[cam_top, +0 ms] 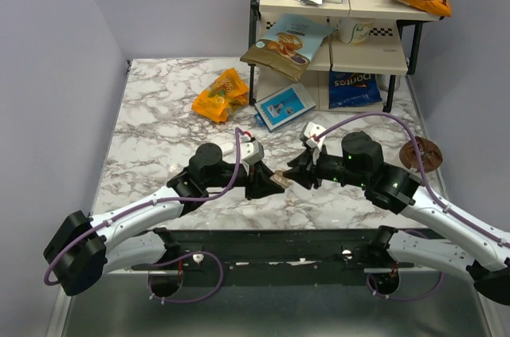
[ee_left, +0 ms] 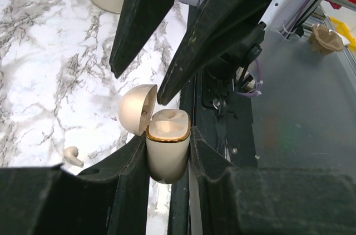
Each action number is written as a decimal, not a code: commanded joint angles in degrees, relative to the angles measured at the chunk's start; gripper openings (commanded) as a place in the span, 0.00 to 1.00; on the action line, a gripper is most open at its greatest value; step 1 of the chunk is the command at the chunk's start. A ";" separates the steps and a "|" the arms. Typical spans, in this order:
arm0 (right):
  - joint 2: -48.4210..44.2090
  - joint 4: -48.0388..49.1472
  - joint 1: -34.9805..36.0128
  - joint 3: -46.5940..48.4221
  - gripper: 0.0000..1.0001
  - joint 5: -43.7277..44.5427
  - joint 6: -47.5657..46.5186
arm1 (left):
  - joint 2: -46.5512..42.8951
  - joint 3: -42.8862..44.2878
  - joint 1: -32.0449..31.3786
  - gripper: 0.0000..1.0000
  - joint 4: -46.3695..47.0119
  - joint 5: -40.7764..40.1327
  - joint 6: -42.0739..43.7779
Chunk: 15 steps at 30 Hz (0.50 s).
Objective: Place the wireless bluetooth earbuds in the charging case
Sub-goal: Adjust the charging case.
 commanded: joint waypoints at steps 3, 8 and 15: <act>-1.26 0.14 0.44 1.88 0.45 3.82 2.61 | -2.02 -1.47 -0.02 0.00 2.93 -1.90 -0.41; -4.67 1.27 0.35 1.27 0.56 10.31 7.69 | -3.33 -2.35 -0.28 0.00 1.35 -4.45 -1.11; -4.17 -0.04 -4.39 -4.45 0.61 24.05 20.52 | -11.94 -10.16 -5.28 0.00 4.77 -23.49 -0.50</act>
